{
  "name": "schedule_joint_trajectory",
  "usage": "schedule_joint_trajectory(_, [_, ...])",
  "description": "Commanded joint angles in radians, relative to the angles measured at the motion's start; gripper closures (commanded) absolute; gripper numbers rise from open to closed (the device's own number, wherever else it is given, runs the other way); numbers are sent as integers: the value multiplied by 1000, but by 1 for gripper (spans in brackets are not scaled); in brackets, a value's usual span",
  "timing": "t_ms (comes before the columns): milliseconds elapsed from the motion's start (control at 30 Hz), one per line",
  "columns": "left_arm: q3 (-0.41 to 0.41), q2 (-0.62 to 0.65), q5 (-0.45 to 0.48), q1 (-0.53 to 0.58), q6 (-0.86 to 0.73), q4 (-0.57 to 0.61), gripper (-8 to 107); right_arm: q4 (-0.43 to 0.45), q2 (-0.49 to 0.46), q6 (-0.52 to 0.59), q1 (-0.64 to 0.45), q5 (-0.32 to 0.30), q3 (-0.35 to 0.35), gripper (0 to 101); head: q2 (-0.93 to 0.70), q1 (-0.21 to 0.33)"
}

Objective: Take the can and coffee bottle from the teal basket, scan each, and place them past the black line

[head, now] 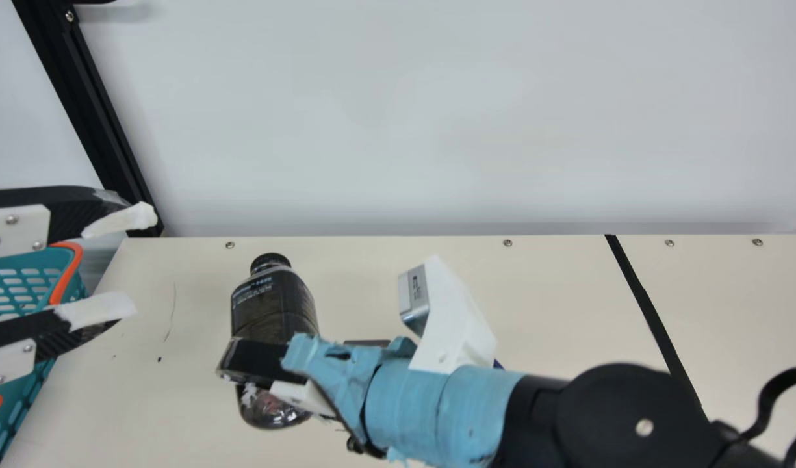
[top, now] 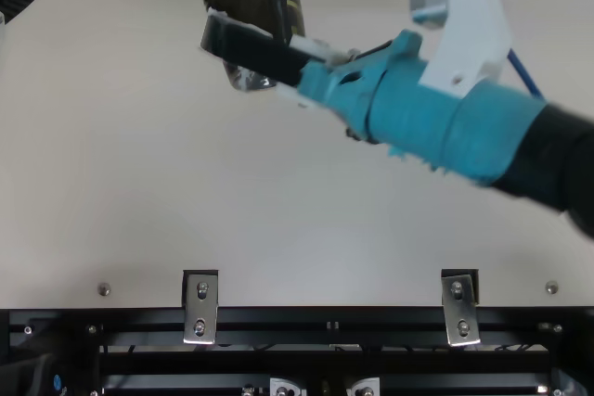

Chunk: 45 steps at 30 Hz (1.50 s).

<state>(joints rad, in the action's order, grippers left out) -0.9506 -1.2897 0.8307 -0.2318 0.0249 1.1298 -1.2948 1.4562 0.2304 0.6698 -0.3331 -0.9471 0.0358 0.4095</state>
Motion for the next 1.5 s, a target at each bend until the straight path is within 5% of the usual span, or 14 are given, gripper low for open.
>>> schedule_joint_trajectory(0, [0,0,0,0,0,0,9,0,0,0,0,0,0,101,3,27])
schedule_joint_trajectory(200, [0,0,0,0,0,0,9,21,-2,-30,50,184,6,101,3,27])
schedule_joint_trajectory(567, [0,0,0,0,0,0,9,251,62,-35,8,322,122,101,3,27])
schedule_joint_trajectory(867, [0,0,0,0,0,0,9,361,186,96,-37,384,174,101,3,27])
schedule_joint_trajectory(1167, [0,0,0,0,0,0,9,247,258,343,-43,455,194,101,3,27])
schedule_joint_trajectory(1467, [0,0,0,0,0,0,9,90,124,467,11,493,117,101,3,27])
